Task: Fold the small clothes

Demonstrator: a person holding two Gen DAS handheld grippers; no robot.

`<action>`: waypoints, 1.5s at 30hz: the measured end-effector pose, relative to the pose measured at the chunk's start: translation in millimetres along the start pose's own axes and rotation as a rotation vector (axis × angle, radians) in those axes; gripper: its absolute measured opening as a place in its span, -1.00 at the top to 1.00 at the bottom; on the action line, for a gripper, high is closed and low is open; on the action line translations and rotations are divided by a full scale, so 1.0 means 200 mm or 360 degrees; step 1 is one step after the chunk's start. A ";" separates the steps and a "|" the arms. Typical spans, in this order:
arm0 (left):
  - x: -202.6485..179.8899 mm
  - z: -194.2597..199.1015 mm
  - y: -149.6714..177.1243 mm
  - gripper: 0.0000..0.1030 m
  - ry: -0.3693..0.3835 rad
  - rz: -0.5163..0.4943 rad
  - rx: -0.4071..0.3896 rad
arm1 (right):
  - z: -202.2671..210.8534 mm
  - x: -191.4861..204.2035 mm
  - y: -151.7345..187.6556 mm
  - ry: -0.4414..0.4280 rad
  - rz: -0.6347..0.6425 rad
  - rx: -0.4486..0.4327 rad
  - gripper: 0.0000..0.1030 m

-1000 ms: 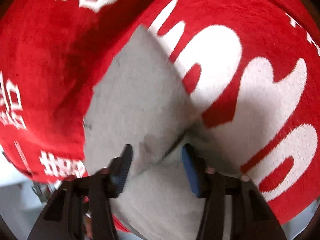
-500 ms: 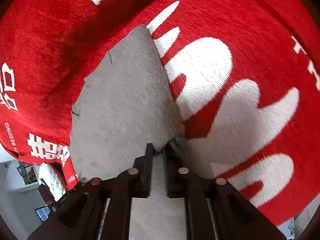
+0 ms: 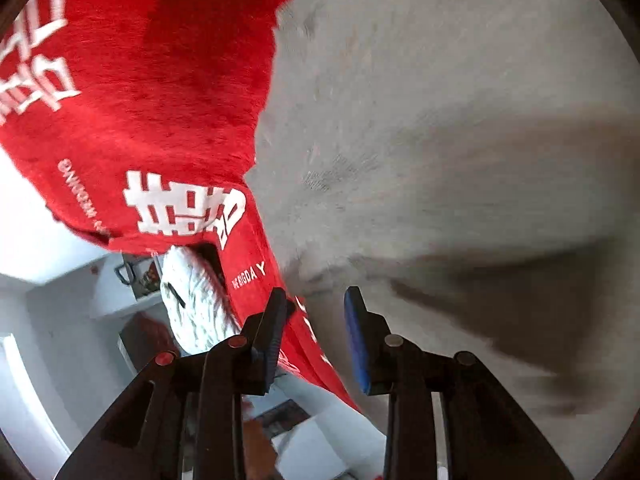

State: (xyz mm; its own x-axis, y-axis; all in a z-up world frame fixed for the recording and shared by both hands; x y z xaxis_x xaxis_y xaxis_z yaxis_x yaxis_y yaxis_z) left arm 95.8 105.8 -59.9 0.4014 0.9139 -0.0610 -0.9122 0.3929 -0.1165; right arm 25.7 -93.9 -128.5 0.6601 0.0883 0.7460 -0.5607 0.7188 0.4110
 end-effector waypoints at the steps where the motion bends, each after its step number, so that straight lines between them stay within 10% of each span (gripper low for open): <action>1: 0.00 -0.01 0.00 0.84 -0.0008 0.0001 0.0005 | -0.04 -0.01 -0.01 -0.0003 -0.0035 -0.0003 0.35; 11: 0.08 0.01 0.04 0.84 -0.0018 0.0038 -0.0012 | -0.09 -0.03 -0.02 0.0050 -0.0262 -0.0131 0.38; 12: 0.08 0.01 0.04 0.84 -0.0021 0.0037 -0.0022 | -0.08 -0.03 -0.02 0.0042 -0.0266 -0.0153 0.86; 29: 0.01 0.05 0.03 0.84 -0.0062 -0.0027 -0.0087 | 0.09 0.01 0.12 0.0390 0.0217 -0.0017 0.69; 31: -0.01 0.05 0.03 0.46 -0.0047 -0.0023 -0.0080 | 0.22 -0.02 0.12 0.0457 0.0265 -0.0063 0.26; 32: -0.02 0.06 0.02 -0.66 -0.0039 -0.0013 -0.0083 | 0.30 -0.04 0.12 0.0498 0.0287 -0.0103 -0.01; 33: -0.03 0.07 0.02 -0.96 -0.0054 0.0008 -0.0110 | 0.36 -0.05 0.12 0.0519 0.0301 -0.0134 -0.02; 45: -0.20 0.11 -0.02 -0.98 -0.0147 0.0003 -0.0144 | 1.19 -0.21 -0.20 0.0896 0.0223 -0.0774 -0.02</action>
State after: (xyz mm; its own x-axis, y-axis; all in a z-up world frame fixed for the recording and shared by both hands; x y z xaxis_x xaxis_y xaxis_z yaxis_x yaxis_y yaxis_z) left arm 81.2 70.8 -35.8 0.3862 0.9219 0.0299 -0.9002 0.3838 -0.2058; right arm -98.8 -289.9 -52.0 0.8275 0.4463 0.3405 -0.4606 0.8866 -0.0427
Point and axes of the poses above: each gripper's, at about its wrist camera, not at the fingertips, and z roughly against the way its jaws point, x to its left, y to its underside, the point moved 2 cm from there along -z, roughly the way its jaws point, and after that the axes turned 6 degrees about -z, right-handed, at the moved point
